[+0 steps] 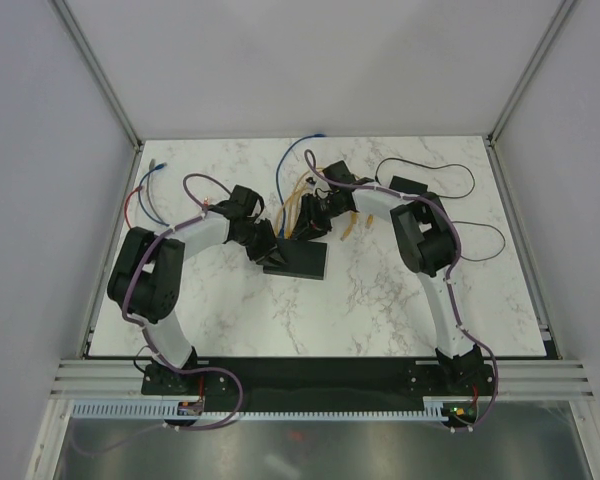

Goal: Pull the plug from the switch port

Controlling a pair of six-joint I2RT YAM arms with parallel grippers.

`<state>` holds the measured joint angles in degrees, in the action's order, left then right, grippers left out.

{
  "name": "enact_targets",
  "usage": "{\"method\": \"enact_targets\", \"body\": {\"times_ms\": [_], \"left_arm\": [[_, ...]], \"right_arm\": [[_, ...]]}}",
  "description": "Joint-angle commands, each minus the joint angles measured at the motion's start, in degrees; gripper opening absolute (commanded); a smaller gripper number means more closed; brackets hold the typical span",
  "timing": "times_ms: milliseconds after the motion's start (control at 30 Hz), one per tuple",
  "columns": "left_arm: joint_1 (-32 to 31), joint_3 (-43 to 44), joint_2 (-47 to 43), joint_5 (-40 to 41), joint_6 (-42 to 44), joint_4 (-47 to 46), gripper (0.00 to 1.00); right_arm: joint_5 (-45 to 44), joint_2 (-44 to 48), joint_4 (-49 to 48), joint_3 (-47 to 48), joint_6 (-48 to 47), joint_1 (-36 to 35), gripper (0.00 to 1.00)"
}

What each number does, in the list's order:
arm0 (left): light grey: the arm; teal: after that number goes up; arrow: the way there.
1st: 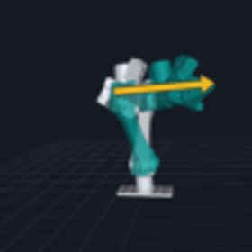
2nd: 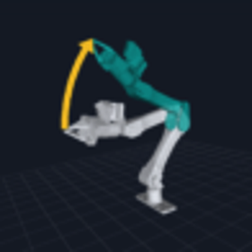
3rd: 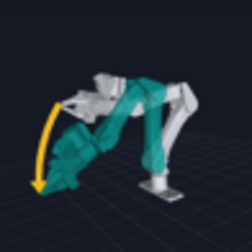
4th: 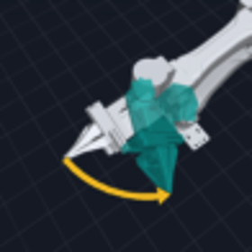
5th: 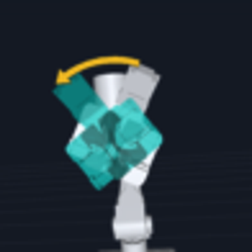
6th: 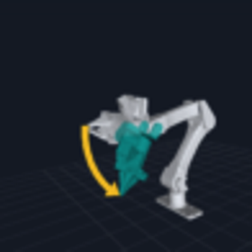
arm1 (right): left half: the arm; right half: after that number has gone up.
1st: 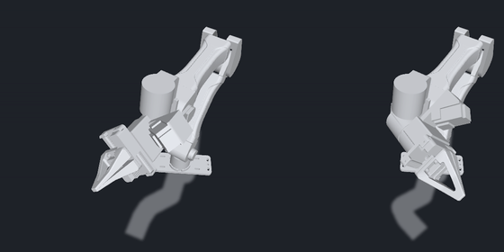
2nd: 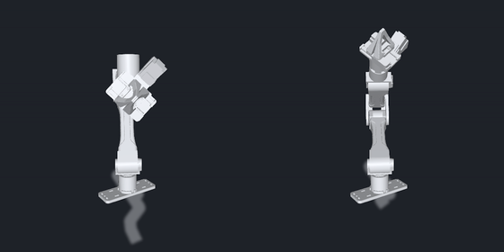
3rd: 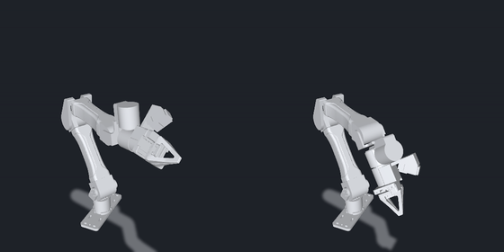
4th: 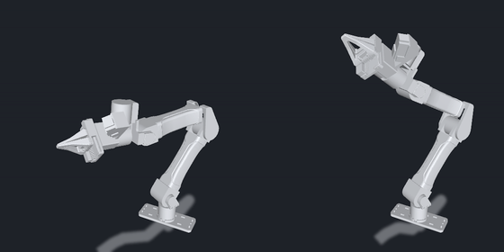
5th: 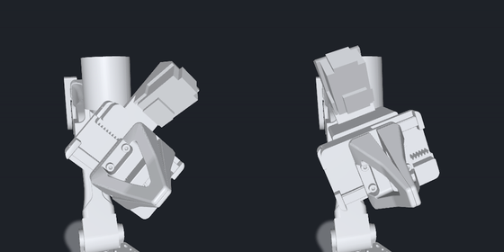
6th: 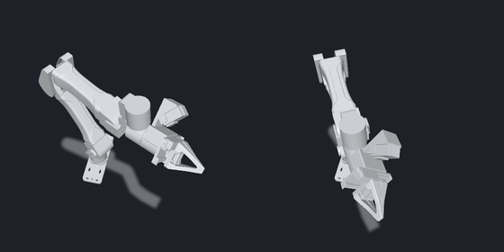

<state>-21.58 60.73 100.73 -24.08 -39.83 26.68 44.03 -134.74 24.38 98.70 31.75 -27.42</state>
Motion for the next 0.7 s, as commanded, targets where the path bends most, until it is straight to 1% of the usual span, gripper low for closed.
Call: {"method": "enact_targets", "body": {"times_ms": [0, 100, 167, 233, 333, 367, 400, 433, 533, 667], "left_arm": [[0.31, -0.43, 2.10, 0.08, -3.75, -0.66, 0.30], [0.31, -0.87, 3.07, -0.80, -4.99, -0.57, 0.29], [0.31, -1.23, 3.07, -0.80, -4.90, -0.57, 0.29], [0.31, -1.75, 2.81, -0.27, -4.81, -0.57, 0.29], [0.31, -2.11, 2.81, -0.36, -4.82, -0.57, 0.29], [0.23, -2.11, 2.89, -0.45, -4.81, -0.57, 0.30], [0.31, -2.11, 2.90, -0.27, -4.81, -0.66, 0.30], [0.31, -2.11, 2.90, -0.36, -4.73, -0.66, 0.29], [0.31, -2.19, 3.07, -0.36, -4.55, -0.66, 0.30], [0.31, -2.37, 3.42, -0.36, -4.55, -0.48, 0.30]], "right_arm": [[3.16, -2.11, -5.04, -0.87, 0.77, -0.44, 0.39], [3.87, -2.99, -6.80, -1.48, 2.44, -0.44, 0.37], [3.69, -3.08, -7.59, -2.01, 3.41, -0.35, 0.33], [4.13, -3.08, -9.25, -3.07, 4.28, -0.27, 0.33], [6.15, -2.81, -16.19, -6.31, 9.89, 0.26, 0.30], [7.02, -2.72, -20.38, -8.06, 13.22, 0.52, 0.29], [7.21, -2.64, -21.73, -8.51, 14.38, 0.61, 0.28], [7.12, -2.64, -21.74, -8.52, 14.57, 0.61, 0.26], [7.38, -2.98, -22.27, -8.69, 15.80, 0.70, 0.25], [7.30, -3.25, -22.18, -8.52, 16.50, 0.79, 0.26]]}}
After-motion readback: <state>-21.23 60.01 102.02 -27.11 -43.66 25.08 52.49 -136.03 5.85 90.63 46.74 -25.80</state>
